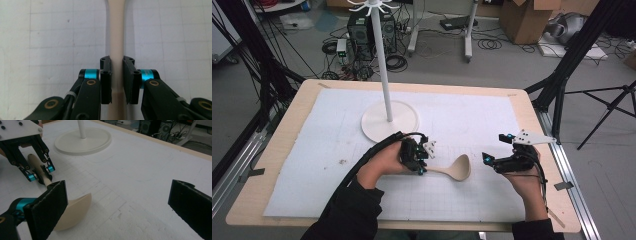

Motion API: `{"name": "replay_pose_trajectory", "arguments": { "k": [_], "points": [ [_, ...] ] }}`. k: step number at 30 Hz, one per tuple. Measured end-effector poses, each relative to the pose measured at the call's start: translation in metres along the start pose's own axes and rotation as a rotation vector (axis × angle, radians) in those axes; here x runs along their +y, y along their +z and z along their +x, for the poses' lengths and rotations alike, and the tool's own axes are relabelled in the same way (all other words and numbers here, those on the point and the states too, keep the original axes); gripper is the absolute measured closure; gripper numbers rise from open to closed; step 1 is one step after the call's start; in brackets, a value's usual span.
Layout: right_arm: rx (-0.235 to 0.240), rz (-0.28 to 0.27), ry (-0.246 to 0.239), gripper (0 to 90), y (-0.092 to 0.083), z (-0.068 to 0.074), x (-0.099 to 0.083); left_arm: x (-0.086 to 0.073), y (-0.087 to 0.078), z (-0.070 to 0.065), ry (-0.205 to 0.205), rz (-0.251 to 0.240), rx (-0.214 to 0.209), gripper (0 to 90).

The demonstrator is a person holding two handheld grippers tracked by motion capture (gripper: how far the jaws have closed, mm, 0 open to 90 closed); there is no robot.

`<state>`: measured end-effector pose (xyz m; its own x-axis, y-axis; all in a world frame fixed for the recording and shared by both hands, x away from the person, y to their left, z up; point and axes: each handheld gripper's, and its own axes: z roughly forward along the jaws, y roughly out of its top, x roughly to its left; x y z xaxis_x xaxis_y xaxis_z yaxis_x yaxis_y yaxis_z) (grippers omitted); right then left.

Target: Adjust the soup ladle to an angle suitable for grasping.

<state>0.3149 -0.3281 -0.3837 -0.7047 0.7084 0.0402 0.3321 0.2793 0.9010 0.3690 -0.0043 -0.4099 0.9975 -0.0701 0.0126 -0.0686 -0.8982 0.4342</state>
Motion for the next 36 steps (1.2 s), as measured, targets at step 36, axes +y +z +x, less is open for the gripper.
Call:
{"name": "replay_pose_trajectory", "arguments": {
  "k": [36],
  "points": [
    [0.001, 0.004, -0.004, 1.2, -0.001, 0.001, 0.000, -0.018, -0.049, -0.005, -0.124, -0.160, 0.049, 49.4]
  ]
}}
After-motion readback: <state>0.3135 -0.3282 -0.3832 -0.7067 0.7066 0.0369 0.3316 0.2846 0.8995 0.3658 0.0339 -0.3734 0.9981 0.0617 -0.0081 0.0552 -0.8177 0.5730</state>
